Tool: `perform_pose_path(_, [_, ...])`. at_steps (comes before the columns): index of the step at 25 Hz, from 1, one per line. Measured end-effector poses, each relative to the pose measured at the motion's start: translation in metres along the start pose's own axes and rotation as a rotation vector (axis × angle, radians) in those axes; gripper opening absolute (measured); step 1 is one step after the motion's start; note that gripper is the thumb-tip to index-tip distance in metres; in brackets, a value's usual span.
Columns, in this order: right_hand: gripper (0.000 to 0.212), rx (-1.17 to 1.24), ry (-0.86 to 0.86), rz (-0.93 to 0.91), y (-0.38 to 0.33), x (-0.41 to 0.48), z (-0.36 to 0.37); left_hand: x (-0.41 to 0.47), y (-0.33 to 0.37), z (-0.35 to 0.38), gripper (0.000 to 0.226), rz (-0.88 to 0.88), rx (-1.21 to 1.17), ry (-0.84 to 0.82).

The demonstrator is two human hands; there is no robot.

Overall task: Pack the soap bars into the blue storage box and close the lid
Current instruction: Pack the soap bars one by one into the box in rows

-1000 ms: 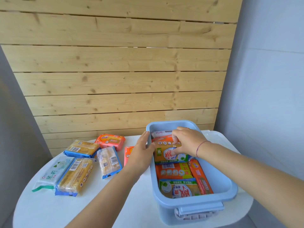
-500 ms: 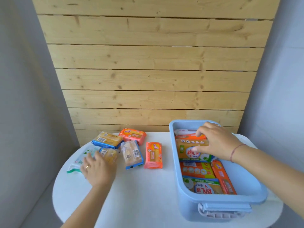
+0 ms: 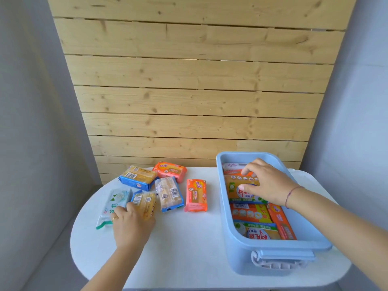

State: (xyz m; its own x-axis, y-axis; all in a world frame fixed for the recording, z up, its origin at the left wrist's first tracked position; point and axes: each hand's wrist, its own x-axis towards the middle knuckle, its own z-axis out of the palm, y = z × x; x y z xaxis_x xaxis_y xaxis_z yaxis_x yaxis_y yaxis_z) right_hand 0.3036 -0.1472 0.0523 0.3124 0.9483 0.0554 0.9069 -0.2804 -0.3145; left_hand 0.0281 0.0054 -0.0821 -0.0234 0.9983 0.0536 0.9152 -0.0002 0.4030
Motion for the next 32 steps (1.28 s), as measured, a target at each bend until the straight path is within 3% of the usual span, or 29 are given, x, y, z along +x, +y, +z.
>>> perform_pose_path(3, [0.031, 0.017, -0.014, -0.009, -0.002, -0.003, 0.001, -0.016, 0.001, -0.006, 0.044, -0.002, -0.162, -0.076])
perform_pose_path(7, [0.03, 0.037, -0.002, -0.02, -0.005, -0.004, -0.001, -0.015, 0.009, -0.039, 0.038, -0.282, -0.789, -0.272])
perform_pose_path(8, [0.031, 0.046, 0.011, -0.032, -0.007, -0.004, -0.004, -0.015, 0.014, -0.048, 0.038, -0.285, -0.892, -0.272])
perform_pose_path(11, [0.055, 0.132, 0.085, -0.161, -0.018, -0.005, -0.018, -0.026, 0.041, -0.078, 0.025, -0.074, -1.134, -0.251])
perform_pose_path(14, [0.094, 0.039, 0.194, -0.346, -0.034, -0.006, -0.033, -0.044, 0.087, -0.104, 0.02, 0.195, -1.28, -0.526])
perform_pose_path(16, [0.093, -0.02, 0.225, -0.389, -0.033, -0.004, -0.042, -0.055, 0.119, -0.111, 0.017, 0.273, -1.245, -0.733])
perform_pose_path(19, [0.06, 0.045, 0.13, -0.274, -0.01, -0.008, -0.05, -0.063, 0.157, -0.107, 0.024, 0.304, -1.128, -0.894])
perform_pose_path(21, [0.045, 0.071, 0.05, -0.151, 0.01, -0.013, -0.044, -0.063, 0.171, -0.101, 0.034, 0.386, -0.956, -0.803])
perform_pose_path(24, [0.028, 0.24, -0.056, -0.007, 0.029, -0.015, -0.03, -0.065, 0.183, -0.09, 0.05, 0.776, -0.483, -0.534])
perform_pose_path(26, [0.03, 0.228, -0.087, 0.057, 0.033, -0.012, -0.026, -0.064, 0.189, -0.079, 0.058, 0.929, -0.207, -0.328])
perform_pose_path(28, [0.04, 0.087, -0.119, 0.092, 0.034, -0.006, -0.023, -0.062, 0.193, -0.069, 0.054, 0.967, -0.05, -0.224])
perform_pose_path(32, [0.041, 0.043, -0.122, 0.129, 0.03, -0.002, -0.01, -0.06, 0.194, -0.051, 0.042, 0.958, 0.088, -0.246])
